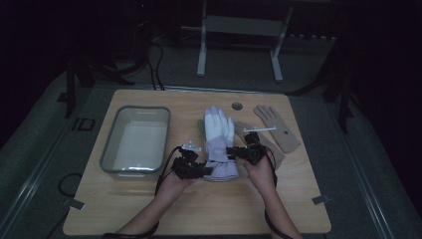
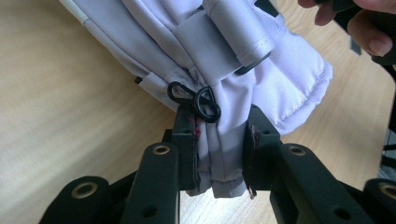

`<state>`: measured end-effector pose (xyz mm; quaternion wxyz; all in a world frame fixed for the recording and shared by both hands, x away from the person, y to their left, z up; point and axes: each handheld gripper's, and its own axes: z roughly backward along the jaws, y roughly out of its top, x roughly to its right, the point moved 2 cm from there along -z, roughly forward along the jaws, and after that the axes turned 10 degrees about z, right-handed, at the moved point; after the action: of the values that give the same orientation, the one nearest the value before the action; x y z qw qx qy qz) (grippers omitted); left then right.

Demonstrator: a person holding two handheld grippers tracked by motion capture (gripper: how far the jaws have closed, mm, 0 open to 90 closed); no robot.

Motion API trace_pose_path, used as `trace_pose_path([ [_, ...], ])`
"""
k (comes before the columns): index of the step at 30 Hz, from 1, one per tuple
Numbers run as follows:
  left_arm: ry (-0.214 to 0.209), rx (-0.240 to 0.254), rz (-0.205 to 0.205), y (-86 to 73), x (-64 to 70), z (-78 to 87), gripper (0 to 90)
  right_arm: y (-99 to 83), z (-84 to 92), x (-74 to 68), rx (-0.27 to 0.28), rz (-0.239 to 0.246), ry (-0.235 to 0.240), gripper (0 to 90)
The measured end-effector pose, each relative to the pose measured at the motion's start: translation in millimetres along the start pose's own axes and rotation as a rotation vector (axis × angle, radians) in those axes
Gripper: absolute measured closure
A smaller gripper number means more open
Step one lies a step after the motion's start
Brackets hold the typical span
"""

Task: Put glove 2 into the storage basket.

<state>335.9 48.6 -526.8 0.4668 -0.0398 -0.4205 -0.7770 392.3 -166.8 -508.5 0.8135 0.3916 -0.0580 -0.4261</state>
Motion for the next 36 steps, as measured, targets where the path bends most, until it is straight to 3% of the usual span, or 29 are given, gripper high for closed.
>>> trace_pose_path([
  [7,0.008,-0.003,-0.04,18.7,4.7,20.8,71.0,19.6,17.6,-10.4,0.047,0.025,-0.016,79.6],
  [15,0.025,0.004,-0.055,30.4,1.8,47.0,71.1,41.2,22.4,-27.0,0.08,0.054,-0.016,79.7],
  [25,0.026,0.001,-0.04,30.6,-19.0,73.7,71.2,60.4,7.2,-48.6,0.083,0.079,0.002,80.0],
  [36,0.077,0.009,-0.029,26.1,-40.3,118.8,71.5,87.3,-15.8,-83.5,0.089,0.114,0.051,80.1],
])
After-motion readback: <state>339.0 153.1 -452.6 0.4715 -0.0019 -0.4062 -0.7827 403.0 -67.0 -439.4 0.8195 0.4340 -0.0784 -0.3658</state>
